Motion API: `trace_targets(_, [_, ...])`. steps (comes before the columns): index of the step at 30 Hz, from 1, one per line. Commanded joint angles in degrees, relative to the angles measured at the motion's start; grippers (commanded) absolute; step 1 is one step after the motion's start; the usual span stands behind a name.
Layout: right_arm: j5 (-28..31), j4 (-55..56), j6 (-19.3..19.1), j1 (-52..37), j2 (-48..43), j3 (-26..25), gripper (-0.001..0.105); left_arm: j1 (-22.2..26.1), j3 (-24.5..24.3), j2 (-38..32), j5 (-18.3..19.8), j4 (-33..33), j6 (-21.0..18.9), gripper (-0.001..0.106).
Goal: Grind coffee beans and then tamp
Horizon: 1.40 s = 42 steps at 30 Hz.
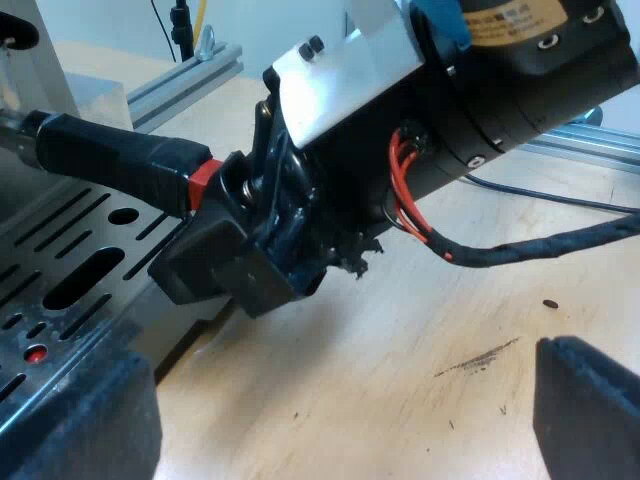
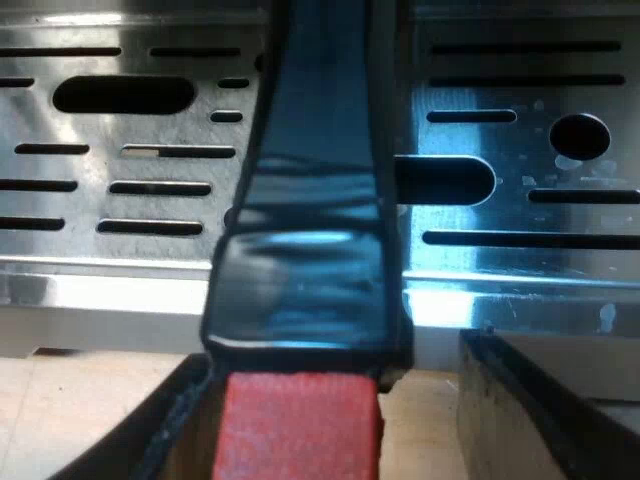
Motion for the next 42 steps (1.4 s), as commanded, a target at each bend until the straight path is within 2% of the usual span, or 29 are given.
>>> trace_targets(1, [0.59,-0.18,-0.72,-0.23,0.02,-0.19,0.051,-0.26,-0.13,0.04,0.77,-0.64,-0.69,0.077])
trace_targets(2, [0.59,-0.18,-0.72,-0.23,0.02,-0.19,0.049,-0.26,-0.13,0.04,0.77,-0.64,-0.69,0.077])
trace_targets(4, [0.59,-0.18,-0.72,-0.23,0.02,-0.19,0.036,-0.26,-0.13,0.04,0.77,-0.64,-0.69,0.077])
trace_targets(6, [0.59,-0.18,-0.72,-0.23,0.02,-0.19,0.034,-0.26,-0.13,0.04,0.77,-0.64,-0.69,0.077])
trace_targets(7, [0.59,-0.18,-0.72,-0.23,0.02,-0.19,0.024,-0.26,-0.13,0.04,0.77,-0.64,-0.69,0.077])
trace_targets(9, [0.59,-0.18,-0.72,-0.23,0.02,-0.19,0.023,-0.26,-0.13,0.04,0.77,-0.64,-0.69,0.077])
trace_targets(13, [0.59,-0.18,-0.72,-0.23,0.02,-0.19,0.010,-0.26,-0.13,0.04,0.77,-0.64,-0.69,0.077])
trace_targets(14, [0.34,-0.18,-0.72,-0.23,0.02,-0.19,0.000,-0.26,-0.13,0.04,0.77,-0.64,-0.69,0.077])
trace_targets(26, [0.70,-0.18,-0.72,1.25,-0.92,-0.19,0.000,-0.26,-0.13,0.04,0.77,-0.64,-0.69,0.077])
trace_targets(30, [5.10,-0.18,-0.72,3.21,-1.78,-0.19,0.000,-0.26,-0.13,0.04,0.77,-0.64,-0.69,0.077])
trace_targets(36, [5.11,0.20,-0.72,4.52,-1.81,-0.19,0.000,-0.26,-0.13,0.04,0.77,-0.64,-0.69,0.077])
trace_targets(42, [8.63,0.20,0.25,7.54,-1.81,-0.19,0.000,-0.26,-0.13,0.04,0.77,-0.64,-0.69,0.077])
